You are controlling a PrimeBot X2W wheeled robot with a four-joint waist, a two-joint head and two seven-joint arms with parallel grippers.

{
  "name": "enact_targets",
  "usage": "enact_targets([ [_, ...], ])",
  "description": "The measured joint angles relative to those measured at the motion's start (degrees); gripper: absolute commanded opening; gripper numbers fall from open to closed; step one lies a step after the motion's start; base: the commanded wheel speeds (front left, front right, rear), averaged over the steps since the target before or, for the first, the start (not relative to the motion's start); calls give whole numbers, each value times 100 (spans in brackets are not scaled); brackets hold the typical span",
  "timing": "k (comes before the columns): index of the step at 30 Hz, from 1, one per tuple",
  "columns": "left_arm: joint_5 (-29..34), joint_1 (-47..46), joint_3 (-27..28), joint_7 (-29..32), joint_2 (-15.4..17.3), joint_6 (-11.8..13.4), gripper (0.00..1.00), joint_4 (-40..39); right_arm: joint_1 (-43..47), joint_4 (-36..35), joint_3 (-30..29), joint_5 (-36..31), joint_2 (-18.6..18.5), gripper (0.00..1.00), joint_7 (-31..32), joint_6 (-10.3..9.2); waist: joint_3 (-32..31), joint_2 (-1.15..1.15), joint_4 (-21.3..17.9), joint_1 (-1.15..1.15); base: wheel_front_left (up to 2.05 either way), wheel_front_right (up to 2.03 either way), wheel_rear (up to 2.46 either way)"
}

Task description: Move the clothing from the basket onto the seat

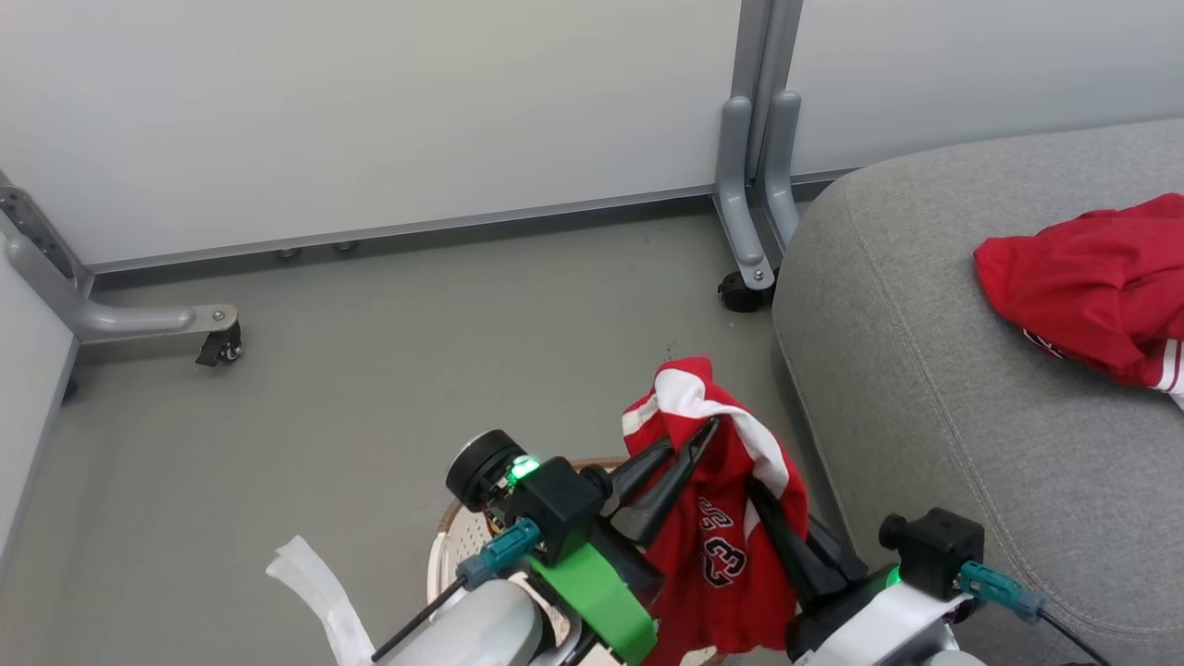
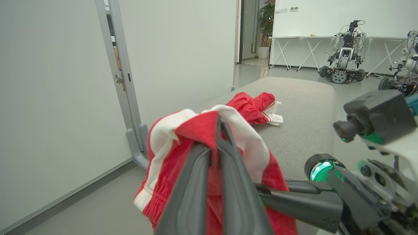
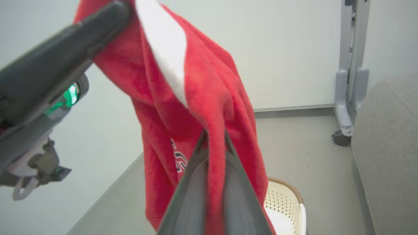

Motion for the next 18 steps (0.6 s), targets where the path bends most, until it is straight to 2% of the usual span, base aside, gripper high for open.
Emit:
enact_targets([
  [12, 0, 149, 30, -1, 143, 0, 0, 283, 200, -157, -486, -35, -26, 0, 0, 0, 31, 0, 51, 0, 0, 0, 0],
  [13, 0, 151, 42, 0, 142, 0, 6, 299, 203, -164, -499, -37, -22, 0, 0, 0, 33, 0, 53, 0, 0, 0, 0],
  [14, 0, 152, 49, 0, 141, 0, 29, 319, 208, -171, -525, -37, -4, 0, 0, 0, 34, 0, 54, 0, 0, 0, 0],
  [15, 0, 154, 53, -1, 136, 0, 40, 341, 209, -179, -542, -37, 8, 0, 0, 0, 33, 0, 56, 0, 0, 0, 0],
  [16, 0, 157, 59, -1, 132, 0, 57, 363, 210, -182, -548, -37, 13, 0, 0, 0, 31, 0, 56, 0, 0, 0, 0],
  [17, 2, 165, 74, 0, 130, 0, 82, 390, 213, -185, -555, -37, 19, 0, 0, 0, 30, 0, 55, 0, 0, 0, 0],
  [18, 2, 179, 101, 0, 125, 12, 100, 420, 215, -186, -563, -35, 25, 0, 0, 0, 29, 0, 52, 0, 0, 0, 0],
])
